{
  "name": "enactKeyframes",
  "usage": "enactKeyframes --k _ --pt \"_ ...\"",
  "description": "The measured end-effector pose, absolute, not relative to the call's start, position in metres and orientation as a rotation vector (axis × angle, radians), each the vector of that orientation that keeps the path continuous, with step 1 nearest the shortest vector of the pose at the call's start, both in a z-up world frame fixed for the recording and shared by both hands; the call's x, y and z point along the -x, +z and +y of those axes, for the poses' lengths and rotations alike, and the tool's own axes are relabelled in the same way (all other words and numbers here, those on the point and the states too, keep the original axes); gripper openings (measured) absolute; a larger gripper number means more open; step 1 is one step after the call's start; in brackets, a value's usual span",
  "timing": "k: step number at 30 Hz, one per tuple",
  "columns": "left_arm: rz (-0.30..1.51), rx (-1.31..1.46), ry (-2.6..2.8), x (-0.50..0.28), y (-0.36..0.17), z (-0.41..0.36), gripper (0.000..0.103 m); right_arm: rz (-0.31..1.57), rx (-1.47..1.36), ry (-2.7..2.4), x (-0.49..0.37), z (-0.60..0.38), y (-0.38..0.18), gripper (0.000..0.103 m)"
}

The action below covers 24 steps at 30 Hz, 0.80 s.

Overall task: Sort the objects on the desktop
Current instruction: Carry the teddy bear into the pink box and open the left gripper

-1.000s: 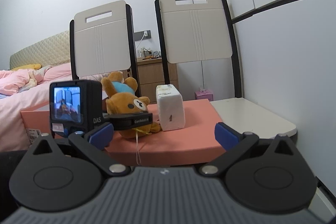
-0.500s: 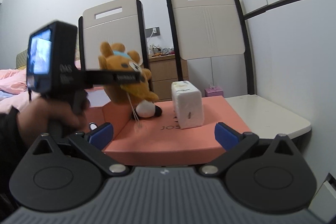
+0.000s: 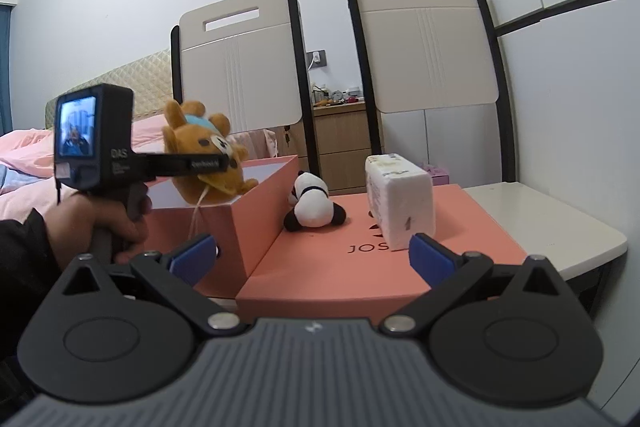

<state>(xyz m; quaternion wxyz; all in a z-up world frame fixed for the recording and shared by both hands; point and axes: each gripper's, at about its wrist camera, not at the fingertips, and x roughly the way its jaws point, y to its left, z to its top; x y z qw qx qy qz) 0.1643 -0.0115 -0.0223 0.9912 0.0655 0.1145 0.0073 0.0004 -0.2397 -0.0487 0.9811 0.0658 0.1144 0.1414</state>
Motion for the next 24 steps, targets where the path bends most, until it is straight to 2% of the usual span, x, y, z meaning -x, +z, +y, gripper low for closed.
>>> enactKeyframes --k 4,11,24 --pt "0.268 -0.113 0.022 -0.168 -0.033 -0.004 0.074 0.238 -0.131 0.286 -0.003 -0.235 -0.049 0.103" --pt "0.258 -0.136 0.052 -0.163 -0.041 -0.003 0.092 0.243 -0.143 0.276 -0.004 -0.236 -0.051 0.103" --pt "0.191 -0.143 0.033 -0.112 -0.024 0.002 0.103 0.21 -0.166 0.256 -0.001 -0.238 -0.051 0.103"
